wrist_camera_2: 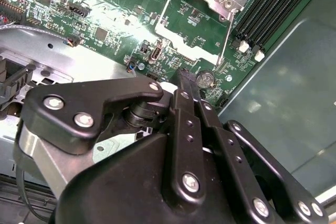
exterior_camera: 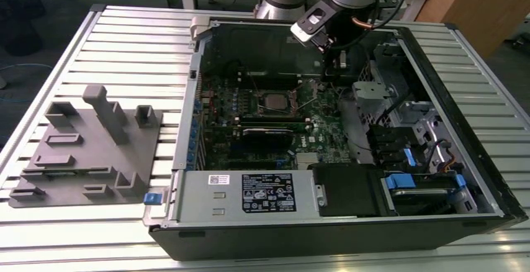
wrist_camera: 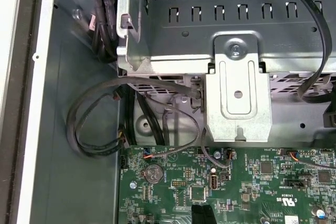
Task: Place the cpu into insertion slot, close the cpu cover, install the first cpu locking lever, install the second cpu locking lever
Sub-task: 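Close the cpu cover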
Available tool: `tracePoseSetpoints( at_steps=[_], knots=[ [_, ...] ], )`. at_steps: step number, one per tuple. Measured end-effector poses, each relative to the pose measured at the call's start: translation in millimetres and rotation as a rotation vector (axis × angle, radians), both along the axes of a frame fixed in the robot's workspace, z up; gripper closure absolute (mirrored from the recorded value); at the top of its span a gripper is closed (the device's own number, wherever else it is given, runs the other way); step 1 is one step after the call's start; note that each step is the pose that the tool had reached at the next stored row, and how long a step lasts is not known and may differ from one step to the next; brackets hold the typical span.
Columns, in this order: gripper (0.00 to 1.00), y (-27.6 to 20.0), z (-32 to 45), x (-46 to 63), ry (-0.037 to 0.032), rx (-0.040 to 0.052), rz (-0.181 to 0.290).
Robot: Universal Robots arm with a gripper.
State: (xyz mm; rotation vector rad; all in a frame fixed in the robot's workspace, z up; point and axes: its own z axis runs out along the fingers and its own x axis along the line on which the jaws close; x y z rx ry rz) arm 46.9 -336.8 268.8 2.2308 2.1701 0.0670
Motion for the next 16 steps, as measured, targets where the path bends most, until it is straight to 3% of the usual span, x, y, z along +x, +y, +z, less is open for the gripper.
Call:
tracePoseSetpoints(
  at_steps=[8, 16],
  knots=[
    [0.89, 0.0, -1.3, 1.1, 0.0020, 0.0002, 0.000],
    [0.89, 0.0, -8.4, 2.2, 0.0048, -0.0035, 0.000]
  ],
)
